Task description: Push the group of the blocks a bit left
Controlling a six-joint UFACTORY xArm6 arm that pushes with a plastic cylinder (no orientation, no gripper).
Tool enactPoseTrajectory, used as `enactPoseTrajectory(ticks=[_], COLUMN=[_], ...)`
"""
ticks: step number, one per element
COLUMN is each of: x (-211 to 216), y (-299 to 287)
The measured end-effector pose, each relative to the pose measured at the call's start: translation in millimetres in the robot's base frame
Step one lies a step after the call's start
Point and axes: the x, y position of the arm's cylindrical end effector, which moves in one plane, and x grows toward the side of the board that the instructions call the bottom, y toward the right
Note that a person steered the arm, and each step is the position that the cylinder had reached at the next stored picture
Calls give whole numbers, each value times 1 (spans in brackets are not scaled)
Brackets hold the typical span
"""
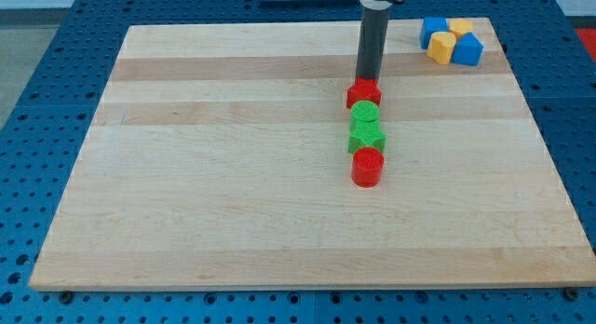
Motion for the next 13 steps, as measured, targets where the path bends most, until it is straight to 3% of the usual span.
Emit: enactPoseTrajectory(ticks=[2, 4, 6, 8, 10, 13], x=[-20, 10, 5, -57, -100, -109], y=[20, 89, 196, 253, 246, 186])
